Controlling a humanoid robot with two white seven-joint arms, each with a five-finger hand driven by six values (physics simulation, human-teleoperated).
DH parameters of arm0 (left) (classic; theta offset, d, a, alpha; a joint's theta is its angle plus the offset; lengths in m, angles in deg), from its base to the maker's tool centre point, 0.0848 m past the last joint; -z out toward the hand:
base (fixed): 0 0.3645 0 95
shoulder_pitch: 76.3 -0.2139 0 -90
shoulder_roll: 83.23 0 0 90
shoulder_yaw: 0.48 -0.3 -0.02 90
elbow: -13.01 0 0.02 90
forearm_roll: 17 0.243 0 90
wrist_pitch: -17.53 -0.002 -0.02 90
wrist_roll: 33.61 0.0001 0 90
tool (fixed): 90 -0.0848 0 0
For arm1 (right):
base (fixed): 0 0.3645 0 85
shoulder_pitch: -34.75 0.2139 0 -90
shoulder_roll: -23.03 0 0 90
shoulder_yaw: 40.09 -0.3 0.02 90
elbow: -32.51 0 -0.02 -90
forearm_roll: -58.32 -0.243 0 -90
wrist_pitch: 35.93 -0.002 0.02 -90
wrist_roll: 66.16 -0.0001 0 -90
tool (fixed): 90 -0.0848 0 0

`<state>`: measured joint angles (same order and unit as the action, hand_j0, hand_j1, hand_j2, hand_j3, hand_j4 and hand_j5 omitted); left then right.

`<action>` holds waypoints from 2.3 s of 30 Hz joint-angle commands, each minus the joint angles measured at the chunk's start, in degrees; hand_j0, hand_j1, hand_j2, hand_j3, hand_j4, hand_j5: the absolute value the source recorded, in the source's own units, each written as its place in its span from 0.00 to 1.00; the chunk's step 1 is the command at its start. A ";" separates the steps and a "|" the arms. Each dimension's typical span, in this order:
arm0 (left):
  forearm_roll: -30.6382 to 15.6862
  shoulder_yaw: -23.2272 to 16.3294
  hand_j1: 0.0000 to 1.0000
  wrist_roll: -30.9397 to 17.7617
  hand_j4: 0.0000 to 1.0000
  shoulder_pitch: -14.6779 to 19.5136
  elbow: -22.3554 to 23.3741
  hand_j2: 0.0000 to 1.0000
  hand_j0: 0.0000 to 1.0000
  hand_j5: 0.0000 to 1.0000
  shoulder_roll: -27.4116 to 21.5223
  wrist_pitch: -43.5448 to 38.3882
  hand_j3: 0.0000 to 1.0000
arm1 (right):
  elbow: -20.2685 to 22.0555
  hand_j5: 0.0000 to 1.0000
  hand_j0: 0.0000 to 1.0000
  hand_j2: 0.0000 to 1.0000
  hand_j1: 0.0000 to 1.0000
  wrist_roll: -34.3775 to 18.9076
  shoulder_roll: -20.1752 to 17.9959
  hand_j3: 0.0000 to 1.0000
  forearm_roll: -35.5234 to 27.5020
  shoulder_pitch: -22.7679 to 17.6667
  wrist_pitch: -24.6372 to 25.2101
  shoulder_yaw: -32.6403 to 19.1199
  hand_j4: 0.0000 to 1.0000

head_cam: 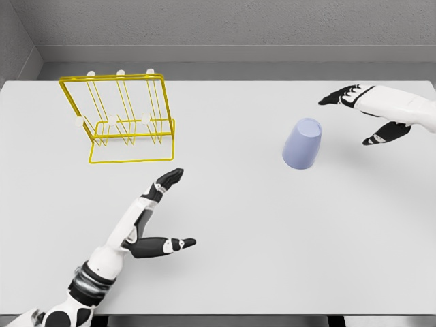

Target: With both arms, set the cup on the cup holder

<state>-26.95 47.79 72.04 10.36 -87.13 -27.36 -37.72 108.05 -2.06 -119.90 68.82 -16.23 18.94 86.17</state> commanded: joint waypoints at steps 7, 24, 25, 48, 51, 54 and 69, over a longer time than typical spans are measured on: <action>-11.59 -0.81 1.00 -8.35 1.00 2.28 -0.05 1.00 1.00 1.00 -1.38 -6.71 1.00 | -1.89 1.00 1.00 1.00 1.00 -0.12 2.31 1.00 0.13 5.80 0.13 5.74 1.00; -13.17 2.88 1.00 -14.15 1.00 1.58 -0.84 1.00 1.00 1.00 -1.99 -15.50 1.00 | -5.85 1.00 1.00 1.00 1.00 -5.30 8.37 1.00 5.06 16.61 0.13 18.49 1.00; -13.26 3.67 1.00 -14.07 1.00 1.49 -0.84 1.00 1.00 1.00 -2.26 -15.50 1.00 | -5.94 1.00 1.00 1.00 1.00 -5.30 8.46 1.00 4.88 16.61 0.13 18.23 1.00; -13.43 5.78 1.00 -14.07 1.00 1.85 -0.84 1.00 1.00 1.00 -0.94 -14.80 1.00 | -11.56 1.00 1.00 1.00 1.00 -6.18 11.98 1.00 6.99 17.05 0.13 18.49 1.00; -13.35 5.78 1.00 -14.07 1.00 1.84 -0.84 1.00 1.00 1.00 -0.76 -14.80 1.00 | -11.47 1.00 1.00 1.00 1.00 -6.18 12.07 1.00 6.99 16.96 0.13 18.49 1.00; -13.35 6.13 1.00 -14.07 1.00 1.67 -0.84 1.00 1.00 1.00 -0.24 -14.80 1.00 | -11.47 1.00 1.00 1.00 1.00 -6.18 12.68 1.00 7.08 16.87 0.13 18.75 1.00; -13.35 7.28 1.00 -14.15 1.00 0.97 -0.84 1.00 1.00 1.00 -0.06 -14.98 1.00 | -11.56 1.00 1.00 1.00 1.00 -6.36 13.47 1.00 7.43 16.52 0.13 19.10 1.00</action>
<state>-40.30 55.06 57.91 11.33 -87.94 -27.32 -52.70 96.50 -8.40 -106.48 76.50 0.29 18.93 105.13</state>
